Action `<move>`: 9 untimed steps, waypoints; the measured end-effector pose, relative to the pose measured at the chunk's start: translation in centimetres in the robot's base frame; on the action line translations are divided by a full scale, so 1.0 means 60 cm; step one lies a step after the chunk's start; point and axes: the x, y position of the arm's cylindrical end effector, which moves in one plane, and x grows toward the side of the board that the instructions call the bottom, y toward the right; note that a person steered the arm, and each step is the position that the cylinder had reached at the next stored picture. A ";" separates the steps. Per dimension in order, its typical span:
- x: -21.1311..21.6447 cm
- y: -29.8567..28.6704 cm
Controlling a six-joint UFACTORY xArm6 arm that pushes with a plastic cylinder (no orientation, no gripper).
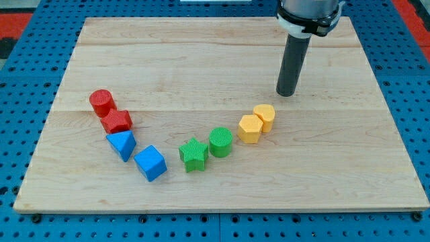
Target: Separate the yellow blocks from each other
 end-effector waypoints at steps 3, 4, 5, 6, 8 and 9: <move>0.006 0.111; 0.113 0.170; 0.228 0.080; 0.175 -0.086; 0.049 -0.063; 0.077 -0.053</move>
